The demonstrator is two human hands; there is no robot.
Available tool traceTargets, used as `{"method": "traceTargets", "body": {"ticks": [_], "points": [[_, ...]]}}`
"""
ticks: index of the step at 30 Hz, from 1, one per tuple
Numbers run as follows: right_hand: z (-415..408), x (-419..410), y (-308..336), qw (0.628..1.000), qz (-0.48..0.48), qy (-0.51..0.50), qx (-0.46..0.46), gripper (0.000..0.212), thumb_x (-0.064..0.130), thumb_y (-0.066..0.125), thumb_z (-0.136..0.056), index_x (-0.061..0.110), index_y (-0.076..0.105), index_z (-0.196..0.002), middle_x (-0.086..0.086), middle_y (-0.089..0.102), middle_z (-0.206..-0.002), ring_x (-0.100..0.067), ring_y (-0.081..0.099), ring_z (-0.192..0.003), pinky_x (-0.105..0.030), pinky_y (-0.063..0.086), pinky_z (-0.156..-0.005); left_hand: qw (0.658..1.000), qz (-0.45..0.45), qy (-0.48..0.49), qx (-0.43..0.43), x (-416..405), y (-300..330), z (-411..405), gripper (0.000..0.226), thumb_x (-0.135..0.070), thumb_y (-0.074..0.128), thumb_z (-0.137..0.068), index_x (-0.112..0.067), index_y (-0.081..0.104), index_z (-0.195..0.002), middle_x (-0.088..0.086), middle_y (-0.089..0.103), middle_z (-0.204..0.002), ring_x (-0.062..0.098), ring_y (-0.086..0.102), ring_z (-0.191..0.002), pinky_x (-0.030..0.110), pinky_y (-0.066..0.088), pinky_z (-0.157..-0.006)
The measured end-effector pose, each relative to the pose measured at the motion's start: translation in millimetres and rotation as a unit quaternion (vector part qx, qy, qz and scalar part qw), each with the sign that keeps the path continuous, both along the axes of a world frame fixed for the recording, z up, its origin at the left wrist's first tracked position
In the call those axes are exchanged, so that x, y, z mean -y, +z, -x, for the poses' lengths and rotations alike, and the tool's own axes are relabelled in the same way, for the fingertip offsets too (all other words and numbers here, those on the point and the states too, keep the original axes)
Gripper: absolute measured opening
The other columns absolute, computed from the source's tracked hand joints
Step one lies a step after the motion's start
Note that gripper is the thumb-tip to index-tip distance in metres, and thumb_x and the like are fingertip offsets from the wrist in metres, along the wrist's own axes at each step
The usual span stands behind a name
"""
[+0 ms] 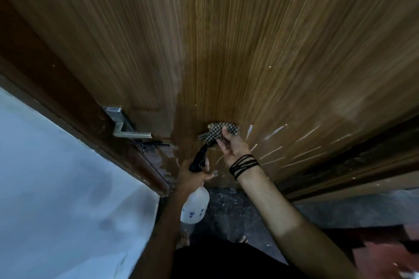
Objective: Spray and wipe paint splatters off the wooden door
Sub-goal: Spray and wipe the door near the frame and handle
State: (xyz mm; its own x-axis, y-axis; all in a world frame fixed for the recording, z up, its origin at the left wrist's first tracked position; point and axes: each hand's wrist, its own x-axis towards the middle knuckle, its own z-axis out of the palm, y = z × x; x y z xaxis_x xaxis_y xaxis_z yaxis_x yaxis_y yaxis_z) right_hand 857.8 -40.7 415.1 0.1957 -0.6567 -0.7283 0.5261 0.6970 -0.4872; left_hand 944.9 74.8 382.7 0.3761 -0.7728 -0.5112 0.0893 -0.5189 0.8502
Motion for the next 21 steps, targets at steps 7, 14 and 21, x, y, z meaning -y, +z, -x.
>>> {"method": "traceTargets", "body": {"ticks": [7,14,21], "points": [[2.0,4.4,-40.4,0.998,-0.034,0.037,-0.046,0.028,0.003,0.071,-0.088,0.001,0.058,-0.112,-0.011,0.065,-0.099,-0.018,0.063,-0.083,-0.024,0.060,-0.063,1.000,-0.015,0.004,-0.012,-0.9,5.3,-6.9,0.027,0.017,0.068,-0.084,-0.007,0.059,-0.078,0.004,0.053,-0.066,0.000,0.051,-0.037,0.012,0.043,-0.041],[49.6,10.0,-50.5,0.995,-0.029,-0.057,-0.073,0.011,0.006,0.071,-0.089,0.006,0.062,-0.094,-0.007,0.064,-0.101,-0.015,0.062,-0.085,-0.030,0.055,-0.092,0.993,0.006,-0.106,0.044,10.4,-0.8,-4.9,0.019,0.004,0.079,-0.078,-0.004,0.062,-0.085,0.017,0.060,-0.074,0.030,0.057,-0.060,0.032,0.051,-0.062],[99.9,-4.0,-63.4,0.985,-0.028,-0.119,-0.120,0.021,0.009,0.071,-0.088,0.005,0.066,-0.108,-0.008,0.069,-0.100,-0.016,0.067,-0.086,-0.023,0.060,-0.065,0.983,-0.027,-0.179,0.007,27.0,-4.6,25.4,0.032,0.013,0.068,-0.079,-0.013,0.051,-0.070,0.002,0.046,-0.055,0.015,0.041,-0.038,0.023,0.038,-0.046]]}}
